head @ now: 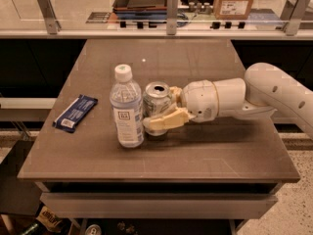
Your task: Move 7up can near blue plastic bottle
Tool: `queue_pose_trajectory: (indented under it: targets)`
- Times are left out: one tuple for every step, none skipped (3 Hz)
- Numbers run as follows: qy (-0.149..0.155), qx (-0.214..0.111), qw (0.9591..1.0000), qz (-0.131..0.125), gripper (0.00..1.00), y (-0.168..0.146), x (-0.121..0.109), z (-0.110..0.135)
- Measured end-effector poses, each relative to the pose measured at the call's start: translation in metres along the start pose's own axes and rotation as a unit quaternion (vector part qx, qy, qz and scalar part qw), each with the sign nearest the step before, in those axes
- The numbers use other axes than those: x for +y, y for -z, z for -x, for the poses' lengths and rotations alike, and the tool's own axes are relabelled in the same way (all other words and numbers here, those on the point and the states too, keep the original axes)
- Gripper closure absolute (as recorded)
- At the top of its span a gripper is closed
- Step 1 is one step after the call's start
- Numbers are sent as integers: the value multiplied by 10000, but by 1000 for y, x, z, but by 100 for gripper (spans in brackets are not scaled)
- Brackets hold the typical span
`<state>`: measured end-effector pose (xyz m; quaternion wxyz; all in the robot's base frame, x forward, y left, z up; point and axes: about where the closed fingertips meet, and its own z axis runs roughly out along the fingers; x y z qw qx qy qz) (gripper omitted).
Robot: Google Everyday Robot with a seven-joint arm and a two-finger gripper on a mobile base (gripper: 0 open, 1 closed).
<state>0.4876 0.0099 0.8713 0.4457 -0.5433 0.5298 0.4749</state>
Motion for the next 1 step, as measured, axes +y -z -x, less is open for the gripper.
queue_pose_trajectory:
  targets:
    - [6,0,10000,20,84,-2,1,1]
